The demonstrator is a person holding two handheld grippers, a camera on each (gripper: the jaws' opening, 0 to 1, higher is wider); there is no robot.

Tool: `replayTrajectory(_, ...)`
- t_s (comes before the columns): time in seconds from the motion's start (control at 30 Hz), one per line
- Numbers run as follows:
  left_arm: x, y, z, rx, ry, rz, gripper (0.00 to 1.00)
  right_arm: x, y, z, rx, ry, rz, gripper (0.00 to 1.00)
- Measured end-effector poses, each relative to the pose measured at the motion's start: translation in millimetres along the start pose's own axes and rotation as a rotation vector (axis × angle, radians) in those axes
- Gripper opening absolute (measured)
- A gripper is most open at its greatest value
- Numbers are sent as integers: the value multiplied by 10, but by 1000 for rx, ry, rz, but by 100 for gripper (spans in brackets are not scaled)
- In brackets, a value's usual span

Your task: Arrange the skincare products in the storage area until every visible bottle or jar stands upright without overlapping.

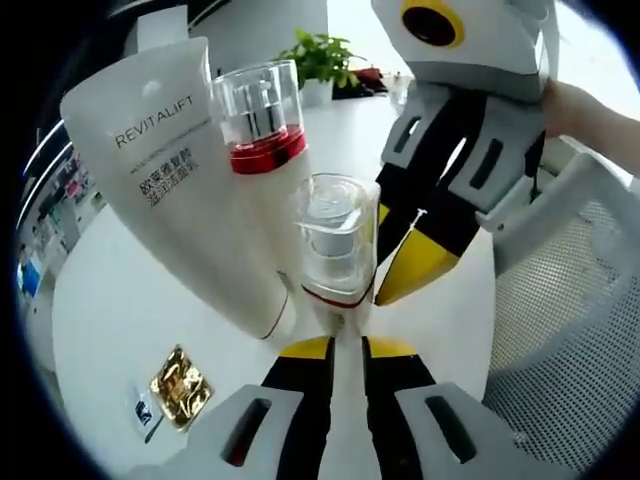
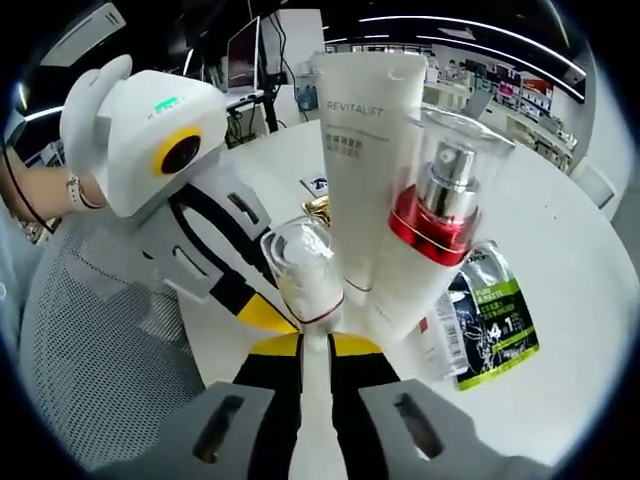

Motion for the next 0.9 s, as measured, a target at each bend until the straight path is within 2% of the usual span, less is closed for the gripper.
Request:
replayTrajectory(0.6, -56, 128, 111, 3, -11, 12, 4, 165, -33, -14, 12, 29, -40, 9)
replayTrajectory(0.9, -72, 151, 123, -7, -17, 15, 5, 192, -22, -12, 8, 29, -37, 10)
Point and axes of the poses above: the point that each gripper's makers call its tool centre point, and the gripper's own axes: y roughly forward along the fingers, x roughly to its right, z roughly out of its top, the point moved 9 cm from there along -y, roughly backward along the fingers, and after that the axes turned 8 degrees about y, right-handed, at the moved point
